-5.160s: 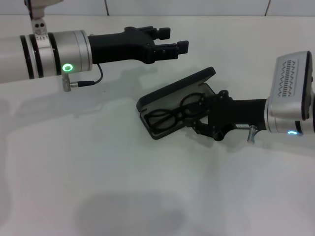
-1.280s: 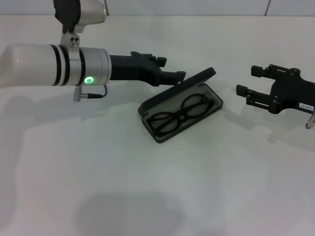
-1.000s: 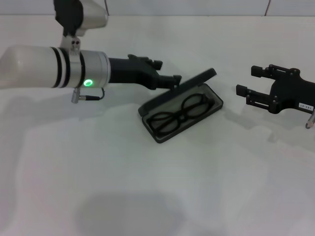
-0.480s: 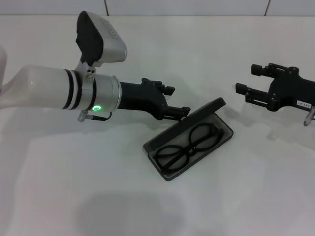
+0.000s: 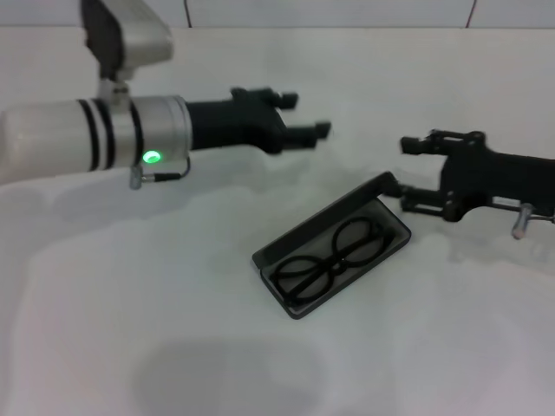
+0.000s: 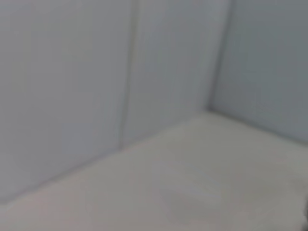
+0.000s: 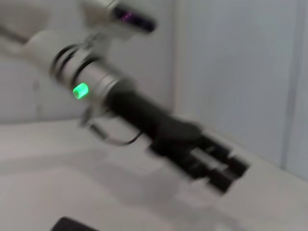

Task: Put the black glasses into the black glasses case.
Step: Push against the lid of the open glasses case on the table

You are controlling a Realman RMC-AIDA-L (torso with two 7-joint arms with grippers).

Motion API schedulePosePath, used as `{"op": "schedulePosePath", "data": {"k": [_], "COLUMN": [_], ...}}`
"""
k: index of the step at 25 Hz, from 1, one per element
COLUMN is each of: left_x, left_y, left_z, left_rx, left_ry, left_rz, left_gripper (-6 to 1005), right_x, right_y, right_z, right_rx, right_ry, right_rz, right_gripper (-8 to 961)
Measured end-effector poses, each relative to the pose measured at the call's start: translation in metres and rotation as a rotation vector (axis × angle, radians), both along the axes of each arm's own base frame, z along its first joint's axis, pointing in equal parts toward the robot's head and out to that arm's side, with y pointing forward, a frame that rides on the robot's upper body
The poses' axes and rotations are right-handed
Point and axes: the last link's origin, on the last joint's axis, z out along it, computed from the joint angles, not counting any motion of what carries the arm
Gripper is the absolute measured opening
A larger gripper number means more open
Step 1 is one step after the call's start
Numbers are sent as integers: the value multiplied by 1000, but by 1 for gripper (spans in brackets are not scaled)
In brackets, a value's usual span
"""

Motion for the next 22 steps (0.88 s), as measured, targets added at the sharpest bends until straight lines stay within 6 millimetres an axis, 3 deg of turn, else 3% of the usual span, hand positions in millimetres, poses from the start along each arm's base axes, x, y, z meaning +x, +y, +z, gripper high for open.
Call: {"op": "schedulePosePath", "data": {"k": [8, 15, 22], "left_x": [-13, -20, -19], "left_y": [-11, -19, -19], "left_z": [39, 43, 42], "left_rx": [119, 125, 124], "left_ry": [-260, -291, -294], "left_rz": [41, 50, 50], "left_gripper": [759, 759, 759], "right_x": [-50, -70, -74], "right_y": [10, 14, 20], "right_z": [-12, -22, -28], "right_rx": [-102, -166, -157], "right_ry": [-239, -419, -478], "right_rz": [246, 349, 372], "right_gripper": [651, 627, 599]}}
